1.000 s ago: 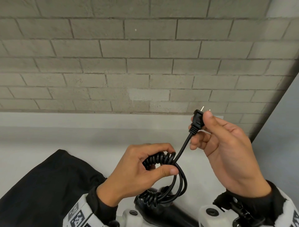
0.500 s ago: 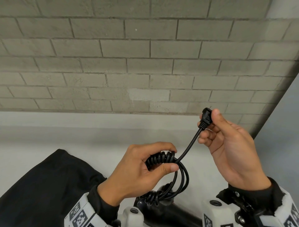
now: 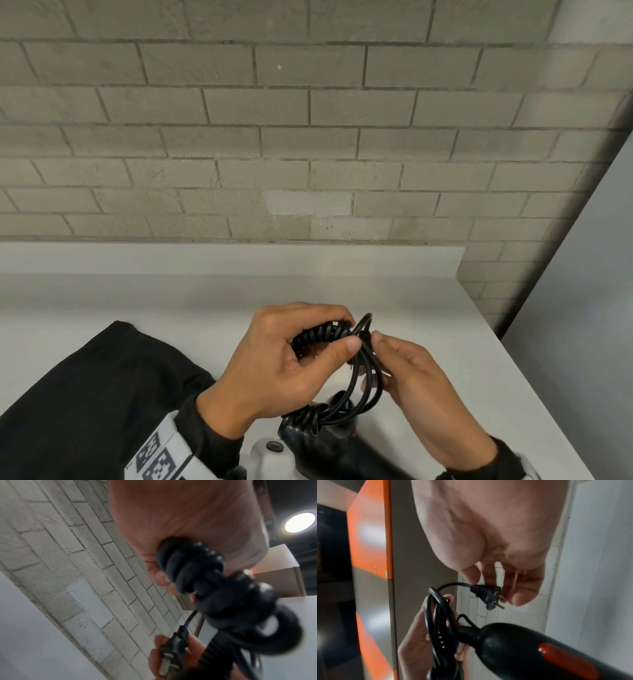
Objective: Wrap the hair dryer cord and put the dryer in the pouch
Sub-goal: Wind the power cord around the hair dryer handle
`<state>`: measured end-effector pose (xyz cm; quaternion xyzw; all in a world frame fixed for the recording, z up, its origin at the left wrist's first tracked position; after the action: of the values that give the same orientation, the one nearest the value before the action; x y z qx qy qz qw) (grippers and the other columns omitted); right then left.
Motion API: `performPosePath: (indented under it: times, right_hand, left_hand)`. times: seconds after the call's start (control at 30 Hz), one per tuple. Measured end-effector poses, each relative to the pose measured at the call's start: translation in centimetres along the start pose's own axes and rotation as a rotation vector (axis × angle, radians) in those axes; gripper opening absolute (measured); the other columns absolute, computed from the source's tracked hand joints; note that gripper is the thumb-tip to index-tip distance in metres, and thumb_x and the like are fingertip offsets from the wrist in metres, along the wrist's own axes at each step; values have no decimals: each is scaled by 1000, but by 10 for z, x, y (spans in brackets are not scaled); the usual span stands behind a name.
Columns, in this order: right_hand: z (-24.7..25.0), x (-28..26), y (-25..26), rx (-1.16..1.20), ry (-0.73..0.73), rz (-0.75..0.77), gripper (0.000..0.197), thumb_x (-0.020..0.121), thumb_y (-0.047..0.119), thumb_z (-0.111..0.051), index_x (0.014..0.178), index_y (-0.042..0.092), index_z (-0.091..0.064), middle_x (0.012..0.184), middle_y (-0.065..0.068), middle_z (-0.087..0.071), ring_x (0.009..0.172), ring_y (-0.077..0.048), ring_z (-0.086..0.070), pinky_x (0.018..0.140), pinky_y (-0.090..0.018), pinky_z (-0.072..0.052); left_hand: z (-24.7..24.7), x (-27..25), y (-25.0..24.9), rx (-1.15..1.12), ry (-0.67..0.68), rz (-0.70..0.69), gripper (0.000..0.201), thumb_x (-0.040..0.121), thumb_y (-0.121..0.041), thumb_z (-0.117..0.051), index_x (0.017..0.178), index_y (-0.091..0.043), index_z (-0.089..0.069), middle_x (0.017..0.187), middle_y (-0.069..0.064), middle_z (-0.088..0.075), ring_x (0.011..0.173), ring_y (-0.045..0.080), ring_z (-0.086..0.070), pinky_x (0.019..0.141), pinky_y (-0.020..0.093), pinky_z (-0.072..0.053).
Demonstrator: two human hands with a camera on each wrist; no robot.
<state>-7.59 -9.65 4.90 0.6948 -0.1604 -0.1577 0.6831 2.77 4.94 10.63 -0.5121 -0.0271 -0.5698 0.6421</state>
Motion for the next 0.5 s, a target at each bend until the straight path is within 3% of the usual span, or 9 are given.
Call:
performPosePath:
  times: [0.07,0.13,0.2,0.3,0.4,0.5]
  right_hand:
    - [-3,-4,2,62,66,2,38,99,26,-45,93,6,-76,93,-10,-74,90,-27,-66,84,-31,-54]
    - [-4,-6,3,120,90,23,34,97,23,-48,96,0,-73,93,-18,-71,93,-30,-65,89,-37,-55]
    - [-5,-7,6,177,74,43,28,95,17,-51,107,1,-72,102,-22,-71,98,-34,-68,89,-42,-56]
    - [-11,-7,12,225,74,64,23,92,9,-57,109,1,-70,101,-23,-72,88,-33,-71,84,-44,-58]
    - [-19,-7,18,245,78,47,19,90,3,-59,105,-1,-71,92,-23,-72,78,-29,-71,76,-39,-59]
    - [-23,-10,20,326,103,-2,21,87,7,-60,101,-3,-72,88,-21,-73,72,-24,-70,71,-33,-58]
  left_hand:
    - [1,0,1,-9,-26,-3,9,90,-28,-69,88,-20,-72,65,-16,-56,57,8,-53,54,23,-44]
    - [2,0,2,-10,-51,2,12,89,-31,-69,89,-20,-74,66,-11,-62,59,11,-58,54,29,-48]
    - [1,0,2,-18,-52,8,13,89,-31,-70,91,-20,-75,70,-9,-67,62,12,-63,57,31,-51]
    - [-4,1,1,-7,-52,10,14,87,-32,-72,94,-21,-77,73,-11,-68,64,11,-64,58,30,-52]
    - [-7,3,1,30,-77,15,16,85,-35,-73,95,-23,-77,73,-12,-65,66,10,-63,58,29,-51]
    - [-2,5,6,24,-100,52,17,85,-37,-72,94,-24,-77,76,-13,-66,70,10,-65,62,29,-52]
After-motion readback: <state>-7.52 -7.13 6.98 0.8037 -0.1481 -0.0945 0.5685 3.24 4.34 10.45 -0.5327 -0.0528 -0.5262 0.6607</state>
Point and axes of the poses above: each hand's wrist, its own x-axis towards the middle knuckle, its own z-axis out of the back of the hand, y = z × x, the point moved 2 cm from there along x, towards the middle knuckle
